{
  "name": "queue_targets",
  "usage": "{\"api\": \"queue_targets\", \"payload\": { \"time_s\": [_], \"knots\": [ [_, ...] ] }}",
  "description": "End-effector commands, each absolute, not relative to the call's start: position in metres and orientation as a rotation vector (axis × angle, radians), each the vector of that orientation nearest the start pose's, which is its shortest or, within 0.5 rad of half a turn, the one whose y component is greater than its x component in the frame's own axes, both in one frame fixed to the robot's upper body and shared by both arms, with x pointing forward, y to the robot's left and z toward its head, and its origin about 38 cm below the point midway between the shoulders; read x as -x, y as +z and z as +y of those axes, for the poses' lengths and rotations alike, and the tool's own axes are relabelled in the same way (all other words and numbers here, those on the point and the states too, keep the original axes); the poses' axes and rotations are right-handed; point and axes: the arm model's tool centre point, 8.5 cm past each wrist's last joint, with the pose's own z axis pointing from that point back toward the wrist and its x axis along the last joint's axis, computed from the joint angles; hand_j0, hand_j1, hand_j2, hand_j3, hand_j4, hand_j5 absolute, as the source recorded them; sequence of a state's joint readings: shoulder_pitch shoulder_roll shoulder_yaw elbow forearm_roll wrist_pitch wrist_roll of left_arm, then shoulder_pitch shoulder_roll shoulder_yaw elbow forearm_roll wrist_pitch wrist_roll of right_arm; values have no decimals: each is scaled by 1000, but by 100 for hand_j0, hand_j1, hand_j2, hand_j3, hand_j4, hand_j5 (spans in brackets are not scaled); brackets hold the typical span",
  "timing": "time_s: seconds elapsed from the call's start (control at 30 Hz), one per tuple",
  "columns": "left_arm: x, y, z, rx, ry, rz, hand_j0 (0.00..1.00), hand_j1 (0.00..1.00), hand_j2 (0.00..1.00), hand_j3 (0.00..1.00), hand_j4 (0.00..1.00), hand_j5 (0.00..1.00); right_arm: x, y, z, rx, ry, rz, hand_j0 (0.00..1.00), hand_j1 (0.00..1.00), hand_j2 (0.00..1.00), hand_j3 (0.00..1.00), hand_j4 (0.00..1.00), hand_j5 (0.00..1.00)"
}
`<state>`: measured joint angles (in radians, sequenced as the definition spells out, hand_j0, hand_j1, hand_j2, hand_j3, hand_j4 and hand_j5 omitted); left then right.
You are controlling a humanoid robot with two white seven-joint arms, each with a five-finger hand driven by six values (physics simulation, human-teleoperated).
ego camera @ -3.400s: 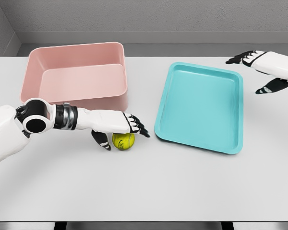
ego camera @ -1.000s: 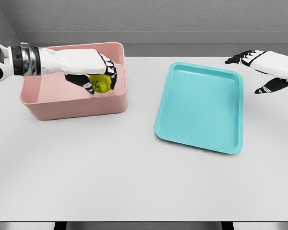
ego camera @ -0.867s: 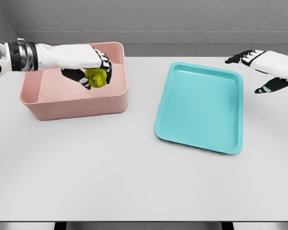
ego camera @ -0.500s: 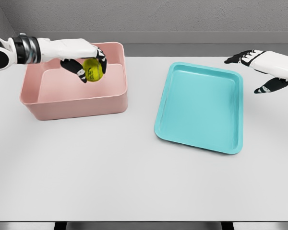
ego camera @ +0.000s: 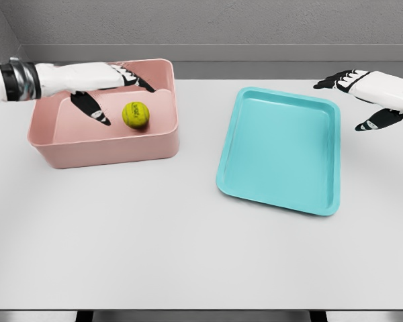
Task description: Put the tennis from the blue tray into the pink basket with both arms
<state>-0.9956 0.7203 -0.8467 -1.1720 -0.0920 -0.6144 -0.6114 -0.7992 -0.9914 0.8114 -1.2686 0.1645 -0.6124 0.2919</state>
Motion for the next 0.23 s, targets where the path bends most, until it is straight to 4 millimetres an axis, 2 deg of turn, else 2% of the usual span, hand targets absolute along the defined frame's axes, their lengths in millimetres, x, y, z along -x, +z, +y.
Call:
{"api": "queue_targets", "payload": {
  "time_s": [0.0,0.03,0.07,0.1,0.13,0.2],
  "knots": [
    [-466,317,301,-262,-1992,-1584,100,100,100,100,100,100,-452,254,-384,494,1803,-1502,100,100,100,100,100,100],
    [-456,322,311,-274,-2004,-1572,100,100,100,100,100,100,-452,254,-384,494,1803,-1502,100,100,100,100,100,100],
    [-451,309,315,-246,-1998,-1549,100,100,100,100,100,100,-452,254,-384,493,1801,-1503,100,100,100,100,100,100],
    [-448,312,329,-274,-1985,-1528,100,100,100,100,100,100,-452,254,-384,495,1801,-1503,100,100,100,100,100,100],
    [-445,302,334,-262,-1976,-1507,100,100,100,100,100,100,-452,254,-383,494,1802,-1505,100,100,100,100,100,100],
    [-443,298,337,-256,-1974,-1493,100,100,100,100,100,100,-452,254,-383,494,1802,-1505,100,100,100,100,100,100]
  ]
}}
